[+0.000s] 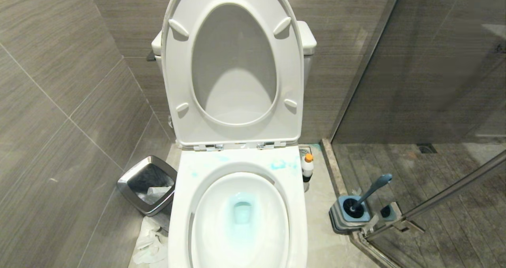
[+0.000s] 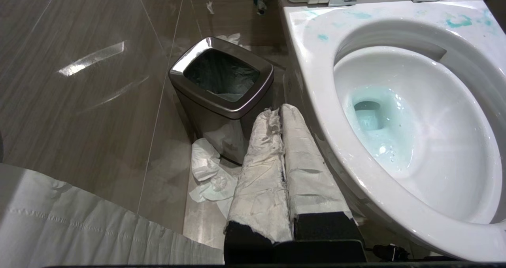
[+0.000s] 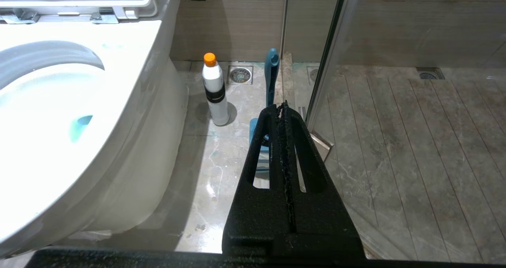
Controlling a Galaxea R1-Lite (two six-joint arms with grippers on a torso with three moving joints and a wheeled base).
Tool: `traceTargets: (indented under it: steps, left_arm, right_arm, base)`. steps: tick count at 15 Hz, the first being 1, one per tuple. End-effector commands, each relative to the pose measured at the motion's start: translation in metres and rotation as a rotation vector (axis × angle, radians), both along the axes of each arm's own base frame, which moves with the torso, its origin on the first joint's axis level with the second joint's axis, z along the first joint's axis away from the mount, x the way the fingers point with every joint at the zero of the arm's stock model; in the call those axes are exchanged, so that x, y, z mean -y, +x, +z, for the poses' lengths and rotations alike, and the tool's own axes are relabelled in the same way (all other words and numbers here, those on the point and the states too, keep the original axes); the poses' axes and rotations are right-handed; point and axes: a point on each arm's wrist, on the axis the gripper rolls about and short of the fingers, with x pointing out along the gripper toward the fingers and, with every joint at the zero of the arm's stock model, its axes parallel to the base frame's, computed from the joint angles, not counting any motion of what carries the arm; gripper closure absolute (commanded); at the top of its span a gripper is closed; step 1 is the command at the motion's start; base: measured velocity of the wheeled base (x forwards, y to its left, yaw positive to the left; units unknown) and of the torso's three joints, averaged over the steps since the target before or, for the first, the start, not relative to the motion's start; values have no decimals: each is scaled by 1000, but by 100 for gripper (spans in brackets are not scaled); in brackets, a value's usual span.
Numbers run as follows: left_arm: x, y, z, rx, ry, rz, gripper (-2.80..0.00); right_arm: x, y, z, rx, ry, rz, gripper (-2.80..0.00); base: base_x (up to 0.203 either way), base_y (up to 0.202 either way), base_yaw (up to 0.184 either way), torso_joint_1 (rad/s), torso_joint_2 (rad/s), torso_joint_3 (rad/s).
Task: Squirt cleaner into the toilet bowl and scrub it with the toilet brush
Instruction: Flush the toilet
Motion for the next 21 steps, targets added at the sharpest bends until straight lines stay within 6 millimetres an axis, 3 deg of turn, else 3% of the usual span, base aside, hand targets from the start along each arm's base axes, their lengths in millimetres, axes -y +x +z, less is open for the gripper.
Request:
traceTargets:
  steps: [1, 21]
  left_arm:
    - [0, 0, 0, -2, 0, 0, 0]
    - [0, 0, 0, -2, 5, -2, 0]
  right_arm:
    - [0, 2, -5, -21, 0, 0, 0]
    - [0, 2, -5, -22, 0, 0, 0]
  base:
    - [0, 0, 0, 0, 0, 0]
    - [0, 0, 0, 0, 0, 0]
